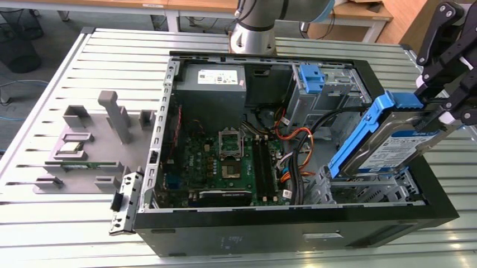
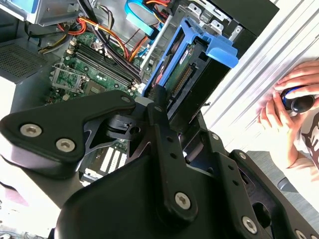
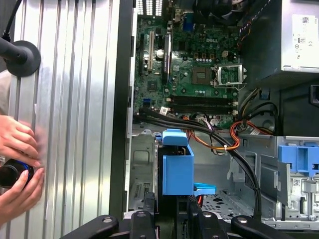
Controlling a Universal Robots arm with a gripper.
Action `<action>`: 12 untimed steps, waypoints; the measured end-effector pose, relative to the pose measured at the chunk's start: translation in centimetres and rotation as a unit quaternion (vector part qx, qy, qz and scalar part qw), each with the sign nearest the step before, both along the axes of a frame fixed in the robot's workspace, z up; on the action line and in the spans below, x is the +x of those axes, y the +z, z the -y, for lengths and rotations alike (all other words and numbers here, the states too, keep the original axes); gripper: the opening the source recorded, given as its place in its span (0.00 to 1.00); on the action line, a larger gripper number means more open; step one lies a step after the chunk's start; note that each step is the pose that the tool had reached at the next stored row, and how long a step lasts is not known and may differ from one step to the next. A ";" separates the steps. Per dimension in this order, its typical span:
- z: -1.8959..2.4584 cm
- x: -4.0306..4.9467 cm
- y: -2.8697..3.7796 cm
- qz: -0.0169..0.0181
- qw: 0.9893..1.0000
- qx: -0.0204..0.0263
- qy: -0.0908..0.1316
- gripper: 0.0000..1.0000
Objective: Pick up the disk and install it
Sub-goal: 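Insert the disk into the insertion slot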
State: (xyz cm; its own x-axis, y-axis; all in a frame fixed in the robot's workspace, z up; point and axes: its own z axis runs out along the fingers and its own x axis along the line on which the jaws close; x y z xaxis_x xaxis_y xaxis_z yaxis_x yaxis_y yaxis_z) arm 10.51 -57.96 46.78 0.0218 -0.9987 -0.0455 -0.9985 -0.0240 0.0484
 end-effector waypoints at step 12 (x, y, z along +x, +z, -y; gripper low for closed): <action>-0.01 0.00 -0.21 0.000 1.000 0.000 0.000 0.35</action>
